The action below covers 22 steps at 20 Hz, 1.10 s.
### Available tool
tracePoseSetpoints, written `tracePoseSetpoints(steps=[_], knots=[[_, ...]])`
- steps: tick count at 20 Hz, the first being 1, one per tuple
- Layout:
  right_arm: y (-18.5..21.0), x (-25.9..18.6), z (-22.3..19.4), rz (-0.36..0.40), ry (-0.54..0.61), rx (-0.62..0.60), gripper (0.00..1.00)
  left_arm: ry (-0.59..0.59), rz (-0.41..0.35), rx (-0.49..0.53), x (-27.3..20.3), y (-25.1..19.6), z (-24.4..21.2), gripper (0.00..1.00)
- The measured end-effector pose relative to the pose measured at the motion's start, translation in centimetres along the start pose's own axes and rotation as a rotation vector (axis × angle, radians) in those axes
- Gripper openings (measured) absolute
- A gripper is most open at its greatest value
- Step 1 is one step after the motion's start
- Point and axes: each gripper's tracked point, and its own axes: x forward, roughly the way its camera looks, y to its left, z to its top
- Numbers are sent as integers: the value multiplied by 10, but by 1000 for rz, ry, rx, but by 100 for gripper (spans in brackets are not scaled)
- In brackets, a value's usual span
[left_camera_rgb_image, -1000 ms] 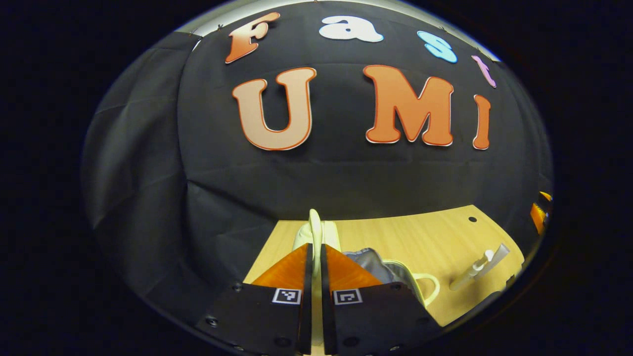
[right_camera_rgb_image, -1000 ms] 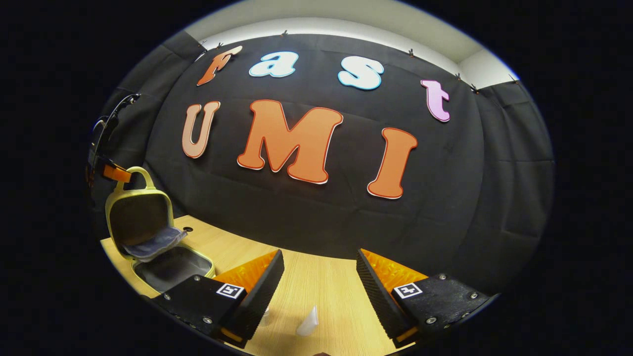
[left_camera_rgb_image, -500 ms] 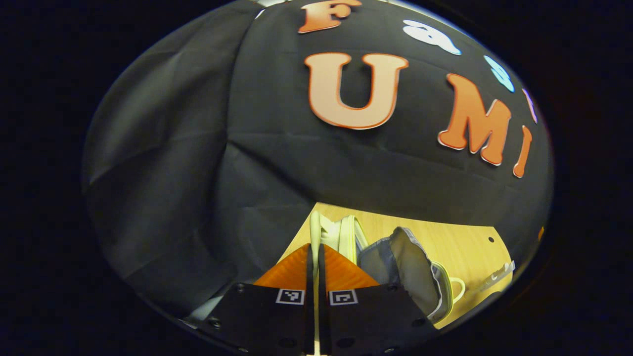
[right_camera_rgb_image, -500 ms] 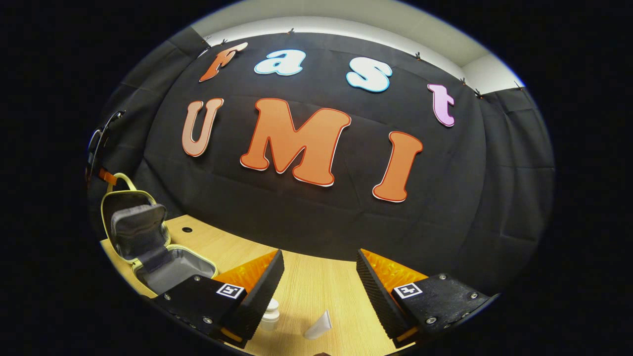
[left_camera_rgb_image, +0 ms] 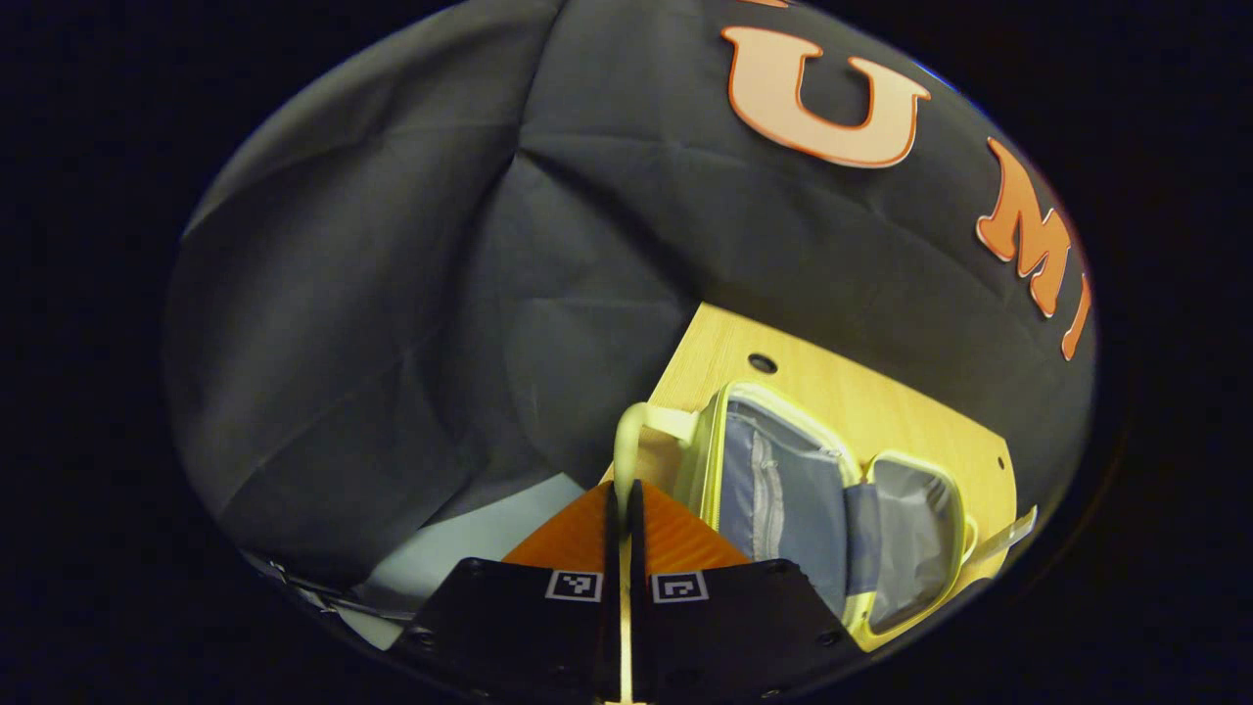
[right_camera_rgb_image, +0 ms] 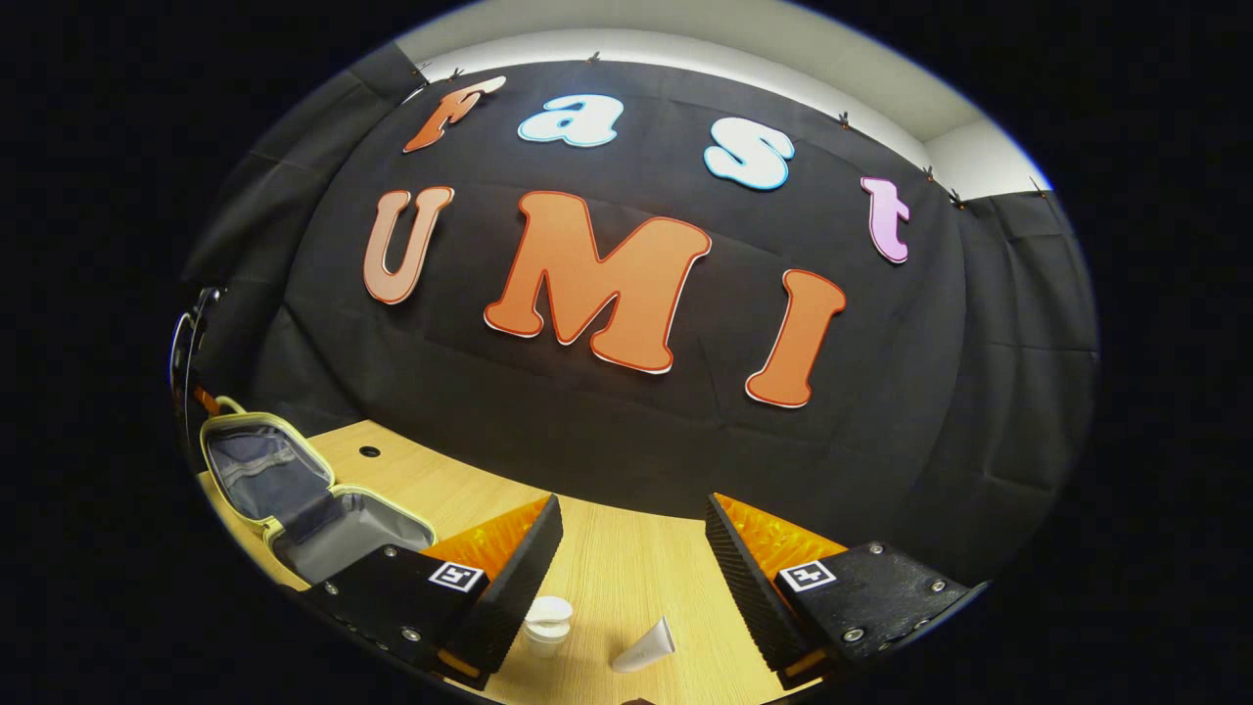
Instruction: First open the suitcase, pack the skin care products into it, and then close the suitcase.
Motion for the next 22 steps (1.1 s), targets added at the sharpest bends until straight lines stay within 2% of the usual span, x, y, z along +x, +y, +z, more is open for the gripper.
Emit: tracePoseSetpoints(steps=[2, 5, 6, 7, 8, 10, 12, 14, 15, 17, 22], knots=[[-2, -2, -1, -10, 10, 4, 94, 38, 53, -10, 17, 11, -18, 5], [-9, -3, -4, -22, 20, -4, 94, 39, 135, -4, 24, 19, -26, 17], [-10, -3, -5, -23, 21, -8, 94, 23, 156, 1, 23, 21, -21, 17], [-12, -3, -6, -21, 22, -11, 94, 0, 161, -8, 23, 17, -15, 23], [-15, -3, -7, -23, 20, -13, 94, -16, 167, -11, 15, 11, -9, 29], [-19, -2, -8, -19, 16, -13, 94, -78, 172, 1, -7, 0, 8, 50], [-20, -2, -6, 4, 3, 4, 94, -176, 126, 12, -36, -30, 30, 58], [-21, -1, -2, 38, -23, 36, 94, -282, 93, 46, -65, -68, 40, 81], [-23, -1, -5, 45, -20, 42, 94, -327, 86, 74, -77, -85, 46, 100], [-27, 1, -7, 57, -27, 44, 94, -409, 71, 130, -111, -105, 56, 98], [-40, 1, -10, 88, -61, 54, 94, -563, 10, 212, -183, -191, 72, 96]])
